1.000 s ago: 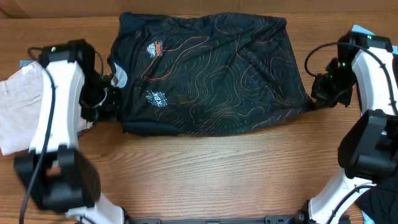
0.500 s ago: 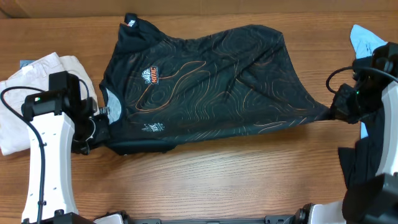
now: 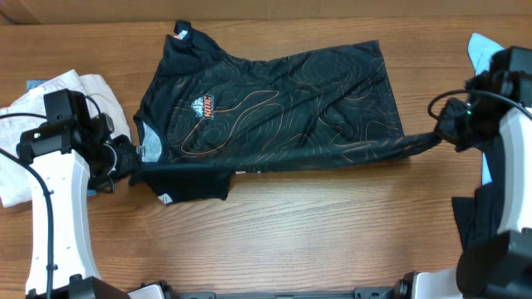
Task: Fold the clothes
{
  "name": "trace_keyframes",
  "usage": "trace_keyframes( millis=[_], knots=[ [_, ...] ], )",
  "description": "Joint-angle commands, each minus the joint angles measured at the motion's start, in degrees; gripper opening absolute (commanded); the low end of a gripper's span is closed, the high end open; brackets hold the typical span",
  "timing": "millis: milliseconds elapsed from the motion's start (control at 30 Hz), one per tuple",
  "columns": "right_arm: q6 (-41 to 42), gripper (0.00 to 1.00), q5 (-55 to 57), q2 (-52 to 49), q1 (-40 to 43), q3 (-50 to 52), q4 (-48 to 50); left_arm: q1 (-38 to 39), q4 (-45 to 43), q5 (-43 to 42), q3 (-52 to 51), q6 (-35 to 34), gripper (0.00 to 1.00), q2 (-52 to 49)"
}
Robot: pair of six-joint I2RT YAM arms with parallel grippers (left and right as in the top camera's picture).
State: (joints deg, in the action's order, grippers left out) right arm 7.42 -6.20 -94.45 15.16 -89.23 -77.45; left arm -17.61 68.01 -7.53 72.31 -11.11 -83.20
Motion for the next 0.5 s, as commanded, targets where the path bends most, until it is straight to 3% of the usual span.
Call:
trace_keyframes(
  millis=[0, 467],
  knots=[
    [-0.42, 0.04, 0.07, -4.55, -2.51, 0.09, 2.14, 0.07, -2.89, 0.02, 0.02, -2.25, 0.04, -2.56],
    [-0.39, 0.04, 0.07, -11.45, -5.79, 0.09, 15.02, 2.29, -14.71, 0.04, 0.02, -2.86, 0.04, -13.40]
  ],
)
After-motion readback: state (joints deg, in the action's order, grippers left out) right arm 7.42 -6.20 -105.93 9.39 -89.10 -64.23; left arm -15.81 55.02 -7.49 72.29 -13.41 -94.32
